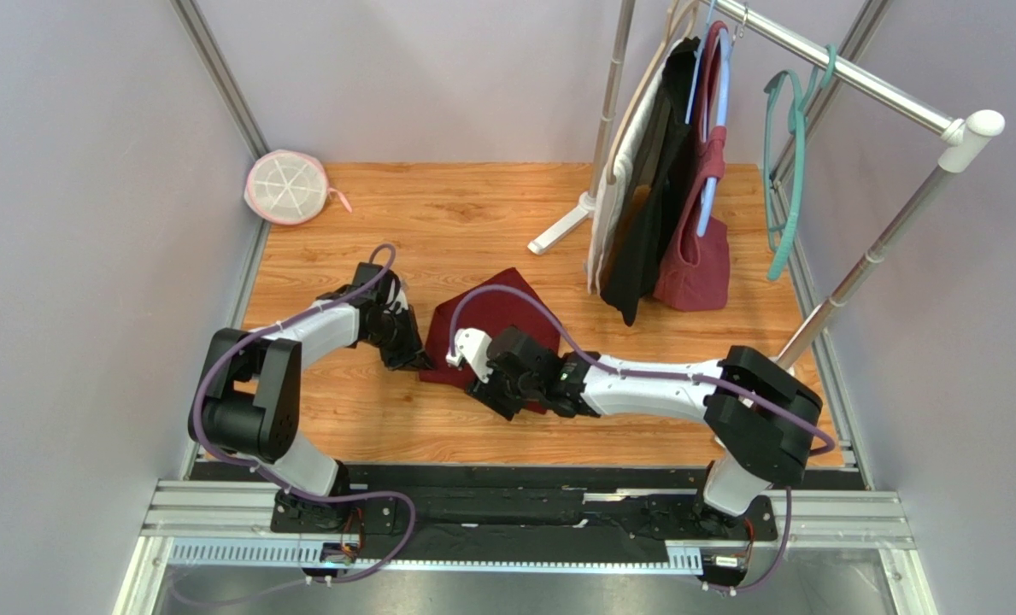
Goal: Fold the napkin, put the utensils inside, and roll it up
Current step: Roll the napkin with the utensil
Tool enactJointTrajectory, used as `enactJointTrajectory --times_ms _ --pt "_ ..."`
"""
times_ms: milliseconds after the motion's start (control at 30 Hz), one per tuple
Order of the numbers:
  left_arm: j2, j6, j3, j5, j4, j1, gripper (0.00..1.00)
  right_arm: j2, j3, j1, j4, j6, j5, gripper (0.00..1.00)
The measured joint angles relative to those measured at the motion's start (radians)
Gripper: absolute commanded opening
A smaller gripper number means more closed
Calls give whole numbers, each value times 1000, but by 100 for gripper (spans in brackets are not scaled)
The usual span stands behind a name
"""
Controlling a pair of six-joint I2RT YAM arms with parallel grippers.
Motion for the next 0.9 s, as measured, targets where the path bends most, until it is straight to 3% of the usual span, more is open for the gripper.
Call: enactJointTrajectory --times_ms 267,633,767,833,867,900 --pt "0 19 2 6 -6 6 0 78 -21 104 154 -112 229 49" --pt "0 44 11 10 -26 14 0 191 5 109 234 -158 330 47" --pt "0 56 19 11 -27 19 0 216 29 98 241 -161 332 24" --pt "0 62 24 17 -26 20 16 227 39 84 236 -153 308 15" --pt "0 67 27 20 -25 20 26 229 44 75 231 -146 290 5" --pt "0 73 31 24 -25 20 44 230 47 63 226 -142 265 3"
